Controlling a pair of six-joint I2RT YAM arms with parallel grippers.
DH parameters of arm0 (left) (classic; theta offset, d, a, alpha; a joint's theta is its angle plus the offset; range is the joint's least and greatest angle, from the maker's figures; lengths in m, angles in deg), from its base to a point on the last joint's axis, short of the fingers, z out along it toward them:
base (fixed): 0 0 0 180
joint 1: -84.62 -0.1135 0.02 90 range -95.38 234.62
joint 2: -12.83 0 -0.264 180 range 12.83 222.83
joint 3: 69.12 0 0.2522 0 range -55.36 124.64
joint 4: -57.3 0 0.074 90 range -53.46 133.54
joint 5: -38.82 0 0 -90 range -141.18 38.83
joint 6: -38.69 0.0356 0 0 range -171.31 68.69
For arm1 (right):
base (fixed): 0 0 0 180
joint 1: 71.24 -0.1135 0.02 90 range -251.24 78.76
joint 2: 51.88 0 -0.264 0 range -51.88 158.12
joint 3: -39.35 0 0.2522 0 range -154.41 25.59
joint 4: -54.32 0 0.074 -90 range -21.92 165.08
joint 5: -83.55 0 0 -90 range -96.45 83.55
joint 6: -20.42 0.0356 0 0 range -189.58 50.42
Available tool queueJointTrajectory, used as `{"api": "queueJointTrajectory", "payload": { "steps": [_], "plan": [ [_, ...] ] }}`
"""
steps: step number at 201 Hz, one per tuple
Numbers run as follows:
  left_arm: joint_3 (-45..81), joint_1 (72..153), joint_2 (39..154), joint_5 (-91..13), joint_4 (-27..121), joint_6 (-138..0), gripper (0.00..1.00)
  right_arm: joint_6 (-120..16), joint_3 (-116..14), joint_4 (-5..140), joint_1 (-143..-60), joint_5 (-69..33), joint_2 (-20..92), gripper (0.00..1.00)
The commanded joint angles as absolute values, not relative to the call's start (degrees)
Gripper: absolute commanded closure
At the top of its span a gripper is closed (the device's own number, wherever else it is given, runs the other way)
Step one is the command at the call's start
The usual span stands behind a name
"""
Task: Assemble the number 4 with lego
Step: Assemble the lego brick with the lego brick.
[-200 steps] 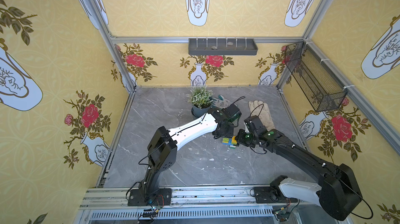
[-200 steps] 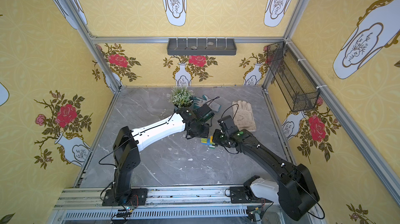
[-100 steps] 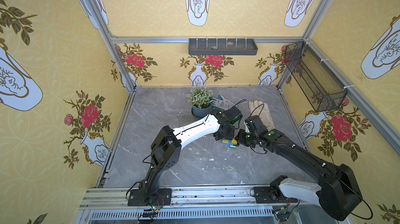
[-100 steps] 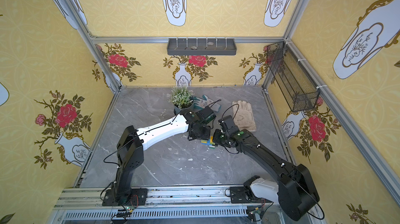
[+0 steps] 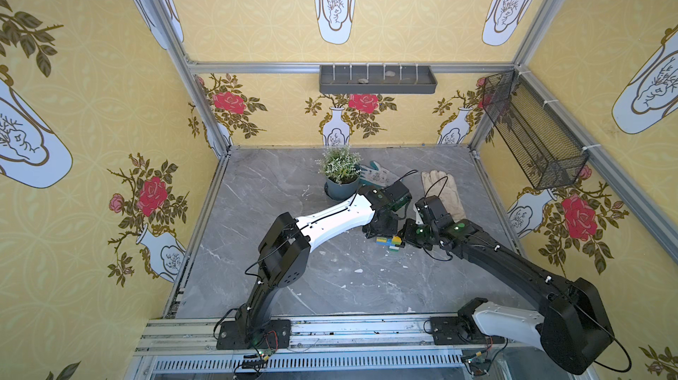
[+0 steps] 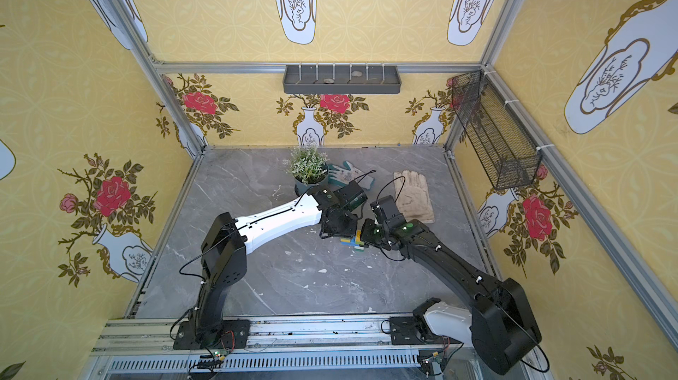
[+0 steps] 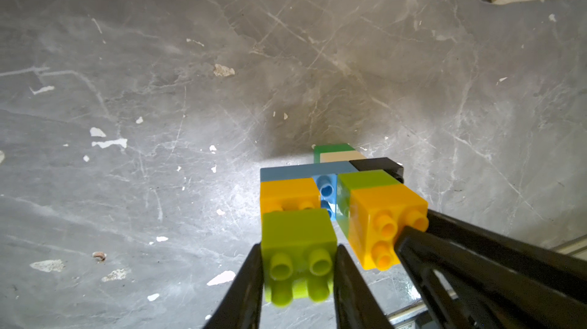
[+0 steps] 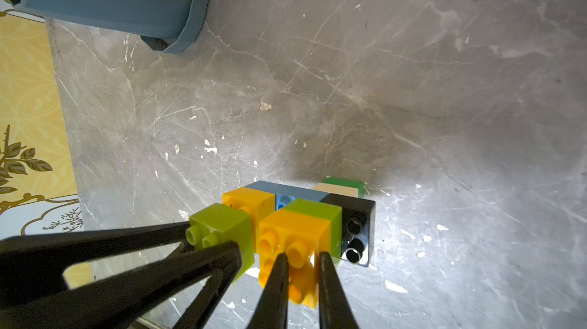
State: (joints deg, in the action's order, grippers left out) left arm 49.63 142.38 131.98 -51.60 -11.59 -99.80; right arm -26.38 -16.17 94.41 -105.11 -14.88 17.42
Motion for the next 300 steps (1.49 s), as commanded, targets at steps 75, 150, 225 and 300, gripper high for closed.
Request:
{"api": "queueJointTrajectory", "payload": {
  "steps": [75,150,225,300],
  "plan": [
    [54.56,142.28,134.97,-52.28,-16.0,-98.15,0.69,-27.71,-14.25,106.92,-104.8,-11.37,19.0,0.89],
    [58.71,142.32,136.24,-52.75,-20.79,-97.37,0.71,-28.05,-13.96,106.73,-104.44,-11.55,19.4,0.89],
    [58.45,141.66,137.81,-52.17,-21.21,-97.66,0.71,-28.79,-14.63,107.27,-104.33,-11.6,20.19,0.9],
    [57.91,141.18,137.41,-52.26,-20.36,-98.25,0.7,-29.24,-14.66,107.72,-104.2,-11.57,21.16,0.93]
  ]
}}
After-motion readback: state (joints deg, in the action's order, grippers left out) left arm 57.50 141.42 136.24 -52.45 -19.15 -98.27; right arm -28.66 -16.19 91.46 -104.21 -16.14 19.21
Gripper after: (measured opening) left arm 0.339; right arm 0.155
